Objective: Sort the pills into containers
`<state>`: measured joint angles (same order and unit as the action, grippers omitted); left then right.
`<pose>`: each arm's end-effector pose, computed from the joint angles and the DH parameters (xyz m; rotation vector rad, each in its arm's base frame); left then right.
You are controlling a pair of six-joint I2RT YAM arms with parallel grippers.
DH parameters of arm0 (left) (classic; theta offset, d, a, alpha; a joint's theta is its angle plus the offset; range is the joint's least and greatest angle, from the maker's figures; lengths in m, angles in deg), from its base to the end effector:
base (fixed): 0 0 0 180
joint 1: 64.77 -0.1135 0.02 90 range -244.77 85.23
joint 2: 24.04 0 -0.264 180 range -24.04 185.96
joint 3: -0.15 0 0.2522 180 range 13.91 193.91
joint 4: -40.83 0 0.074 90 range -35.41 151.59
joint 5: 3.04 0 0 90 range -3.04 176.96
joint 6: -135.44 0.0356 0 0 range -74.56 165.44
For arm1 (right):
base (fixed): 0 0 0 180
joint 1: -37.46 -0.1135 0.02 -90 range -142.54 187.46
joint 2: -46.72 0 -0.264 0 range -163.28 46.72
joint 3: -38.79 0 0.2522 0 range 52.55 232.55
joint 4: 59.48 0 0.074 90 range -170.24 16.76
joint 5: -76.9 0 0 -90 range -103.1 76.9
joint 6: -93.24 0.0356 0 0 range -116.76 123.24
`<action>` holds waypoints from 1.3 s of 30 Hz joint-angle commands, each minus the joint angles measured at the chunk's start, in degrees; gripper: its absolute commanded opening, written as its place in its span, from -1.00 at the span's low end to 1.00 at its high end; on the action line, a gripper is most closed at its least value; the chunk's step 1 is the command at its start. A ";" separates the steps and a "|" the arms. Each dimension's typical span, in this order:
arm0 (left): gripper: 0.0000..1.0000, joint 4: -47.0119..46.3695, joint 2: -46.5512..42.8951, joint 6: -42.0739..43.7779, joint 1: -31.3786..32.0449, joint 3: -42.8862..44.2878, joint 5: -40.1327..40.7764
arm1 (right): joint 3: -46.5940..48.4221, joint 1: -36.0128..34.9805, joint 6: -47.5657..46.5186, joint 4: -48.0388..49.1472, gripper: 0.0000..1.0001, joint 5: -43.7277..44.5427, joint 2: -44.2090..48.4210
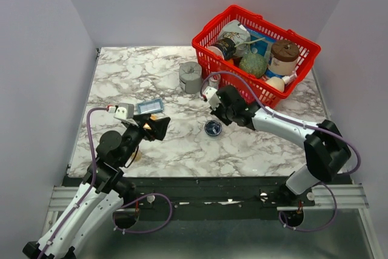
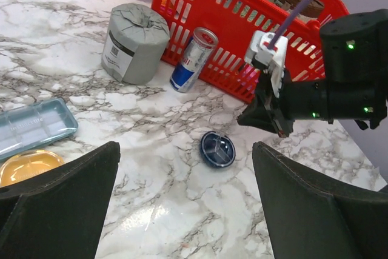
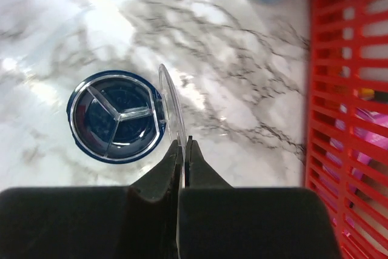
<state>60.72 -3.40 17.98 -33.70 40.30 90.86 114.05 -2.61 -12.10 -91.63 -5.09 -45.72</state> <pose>0.1042 -0.0599 0.2901 -0.0038 1.6272 -0.7414 0.2660 0.2172 0.2199 -1.0694 2.1716 0.0265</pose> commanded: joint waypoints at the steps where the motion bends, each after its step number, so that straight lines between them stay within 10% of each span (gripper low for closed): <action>1: 0.94 -0.77 0.71 -0.66 -0.31 -0.20 -5.21 | -5.15 -4.30 -13.75 6.96 -0.97 -7.57 5.51; 13: 0.93 4.93 1.41 1.97 -0.31 4.10 -1.54 | -3.31 -5.19 -20.00 8.37 -0.78 -9.59 1.22; 23: 0.93 17.49 5.54 6.19 -0.40 12.80 9.89 | 2.73 -5.10 -22.90 -0.48 0.71 -18.10 7.71; 30: 0.97 27.34 12.04 11.72 -0.92 23.33 22.54 | 16.52 -5.62 -24.58 -12.63 0.95 -51.28 1.40; 39: 0.97 40.89 22.77 -0.45 -10.50 27.31 13.61 | 29.12 -8.71 -10.60 -13.78 0.94 -55.83 -9.16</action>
<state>91.71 16.28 25.50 -40.91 67.99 109.33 140.82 -10.74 -29.34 -102.25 -55.44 -52.74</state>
